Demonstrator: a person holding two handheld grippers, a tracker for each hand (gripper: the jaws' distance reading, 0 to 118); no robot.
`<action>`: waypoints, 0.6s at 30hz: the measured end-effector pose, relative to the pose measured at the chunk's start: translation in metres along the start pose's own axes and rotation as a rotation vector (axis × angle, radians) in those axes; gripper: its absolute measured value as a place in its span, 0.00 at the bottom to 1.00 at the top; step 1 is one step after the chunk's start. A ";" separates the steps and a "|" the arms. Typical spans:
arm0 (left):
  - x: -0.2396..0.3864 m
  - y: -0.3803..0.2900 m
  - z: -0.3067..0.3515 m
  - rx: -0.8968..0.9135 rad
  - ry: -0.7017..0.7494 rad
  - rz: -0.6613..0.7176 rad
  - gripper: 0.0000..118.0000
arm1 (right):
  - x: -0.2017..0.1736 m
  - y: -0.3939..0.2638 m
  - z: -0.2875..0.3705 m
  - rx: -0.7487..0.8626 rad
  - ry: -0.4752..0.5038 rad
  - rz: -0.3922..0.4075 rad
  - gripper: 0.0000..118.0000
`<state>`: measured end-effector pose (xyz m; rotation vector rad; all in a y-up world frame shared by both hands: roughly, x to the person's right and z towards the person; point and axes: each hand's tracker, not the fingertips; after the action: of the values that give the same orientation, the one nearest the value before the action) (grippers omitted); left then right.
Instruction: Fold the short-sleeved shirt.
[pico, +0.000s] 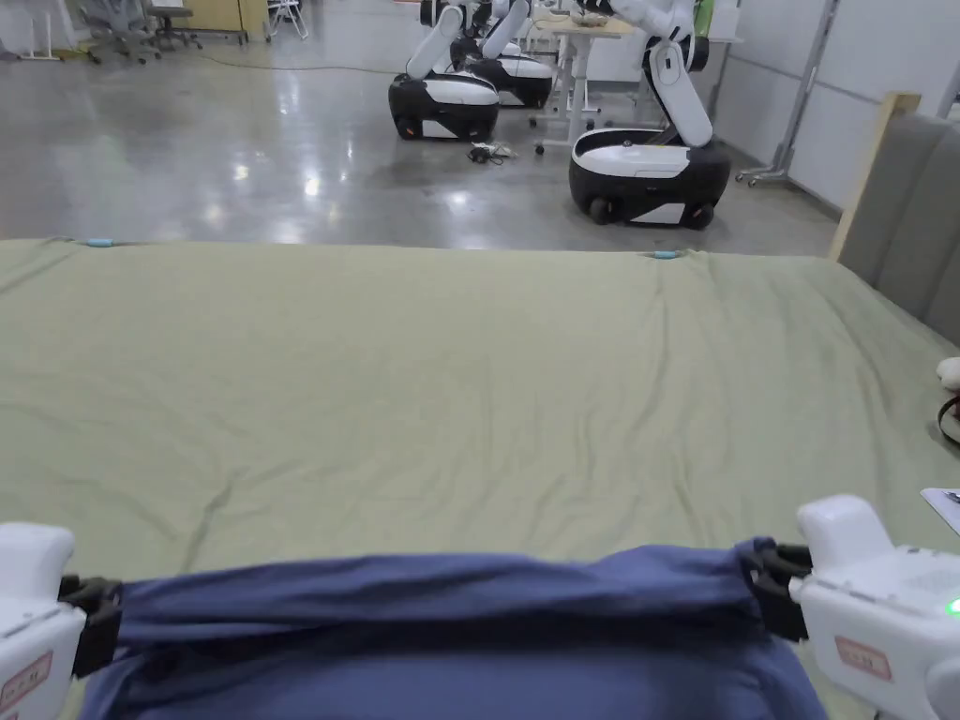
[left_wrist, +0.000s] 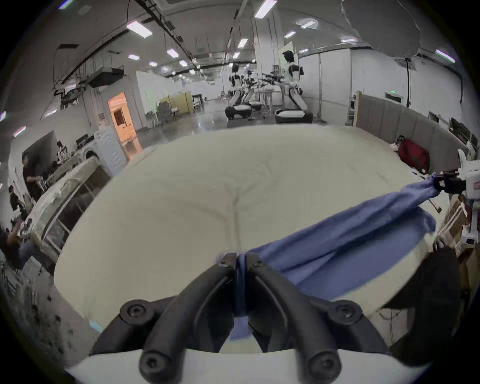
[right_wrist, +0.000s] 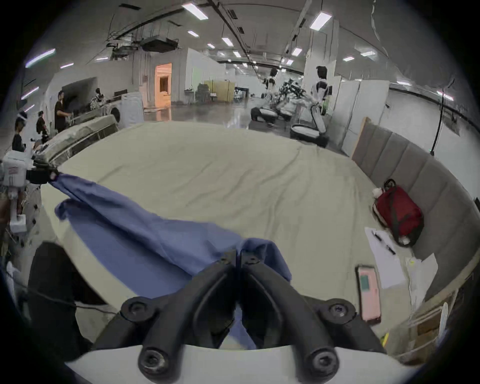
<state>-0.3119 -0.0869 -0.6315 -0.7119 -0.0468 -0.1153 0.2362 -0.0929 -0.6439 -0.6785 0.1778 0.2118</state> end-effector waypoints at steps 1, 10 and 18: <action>-0.003 -0.017 -0.004 -0.039 0.005 0.031 0.05 | -0.004 -0.018 0.000 -0.016 -0.002 -0.008 0.06; 0.004 -0.050 -0.019 -0.060 0.078 0.051 0.34 | -0.006 -0.064 -0.001 -0.048 -0.029 -0.135 0.11; 0.065 0.017 0.018 0.308 0.001 0.073 0.99 | -0.045 0.015 0.046 0.353 -0.026 -0.128 0.74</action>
<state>-0.2454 -0.0684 -0.6241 -0.4051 -0.0366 -0.0374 0.1931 -0.0580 -0.6072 -0.3343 0.1419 0.0628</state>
